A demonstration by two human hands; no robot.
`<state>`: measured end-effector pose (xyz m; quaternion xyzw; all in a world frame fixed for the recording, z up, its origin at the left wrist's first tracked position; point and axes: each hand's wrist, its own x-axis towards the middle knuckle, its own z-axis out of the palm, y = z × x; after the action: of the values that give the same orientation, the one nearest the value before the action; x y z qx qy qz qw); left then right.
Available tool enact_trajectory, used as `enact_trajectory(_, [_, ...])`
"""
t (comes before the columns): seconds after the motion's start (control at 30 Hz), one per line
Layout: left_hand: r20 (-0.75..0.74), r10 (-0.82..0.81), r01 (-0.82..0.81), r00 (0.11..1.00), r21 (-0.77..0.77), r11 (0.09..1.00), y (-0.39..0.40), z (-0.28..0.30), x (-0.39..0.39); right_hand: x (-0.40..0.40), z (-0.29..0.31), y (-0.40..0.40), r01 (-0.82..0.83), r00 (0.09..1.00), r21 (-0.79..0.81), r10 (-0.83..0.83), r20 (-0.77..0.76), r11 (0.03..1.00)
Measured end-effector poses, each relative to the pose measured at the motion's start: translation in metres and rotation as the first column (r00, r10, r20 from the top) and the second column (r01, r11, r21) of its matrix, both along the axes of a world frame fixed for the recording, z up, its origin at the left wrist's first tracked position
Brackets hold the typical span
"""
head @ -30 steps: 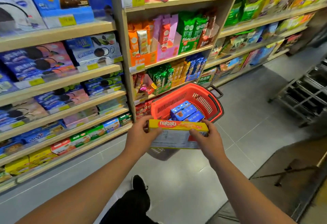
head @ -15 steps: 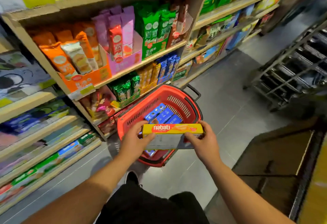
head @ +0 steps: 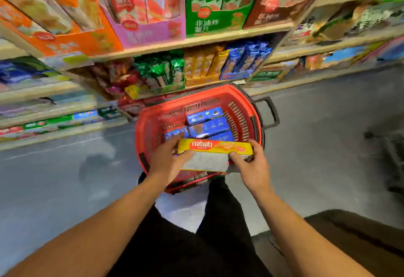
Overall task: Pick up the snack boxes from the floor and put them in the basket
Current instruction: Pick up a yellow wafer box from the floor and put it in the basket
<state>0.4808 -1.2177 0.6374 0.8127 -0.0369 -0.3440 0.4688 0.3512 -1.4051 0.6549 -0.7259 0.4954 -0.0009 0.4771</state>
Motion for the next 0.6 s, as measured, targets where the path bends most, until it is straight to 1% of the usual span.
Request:
enact_trajectory(0.07, [0.039,0.071,-0.074,0.997,0.071,0.995,-0.018,-0.011,-0.012,0.002,-0.02,-0.029,-0.105,0.994,0.033,0.106,-0.036,0.994])
enact_trajectory(0.1, [0.046,0.096,-0.101,0.994,0.104,0.99,-0.03,-0.026,-0.02,0.003,-0.034,-0.048,-0.163,0.984,0.045,0.166,-0.06,0.986])
enact_trajectory(0.2, [0.038,0.155,-0.159,0.987,0.16,0.974,-0.05,-0.058,-0.037,0.012,-0.066,-0.082,-0.323,0.937,0.043,0.326,-0.122,0.945])
enact_trajectory(0.23, [0.03,0.18,-0.182,0.983,0.179,0.967,-0.057,-0.069,-0.038,0.019,-0.077,-0.092,-0.359,0.923,0.044,0.362,-0.133,0.932])
enact_trajectory(0.27, [0.005,0.217,-0.214,0.976,0.201,0.956,-0.064,-0.092,-0.047,0.021,-0.102,-0.101,-0.401,0.9,0.057,0.405,-0.159,0.914])
enact_trajectory(0.37, [-0.018,0.29,-0.277,0.957,0.247,0.929,-0.076,-0.12,-0.062,0.021,-0.139,-0.11,-0.471,0.849,0.128,0.488,-0.202,0.873])
enact_trajectory(0.43, [-0.04,0.276,-0.252,0.96,0.294,0.922,-0.081,-0.159,-0.071,0.018,-0.179,-0.114,-0.469,0.837,0.161,0.495,-0.235,0.868])
enact_trajectory(0.53, [-0.01,0.187,-0.172,0.982,0.346,0.923,-0.087,-0.203,-0.078,0.015,-0.22,-0.122,-0.456,0.842,0.138,0.477,-0.252,0.879])
enact_trajectory(0.6, [-0.002,0.127,-0.118,0.992,0.361,0.925,-0.092,-0.236,-0.074,0.019,-0.249,-0.13,-0.47,0.828,0.124,0.486,-0.281,0.874])
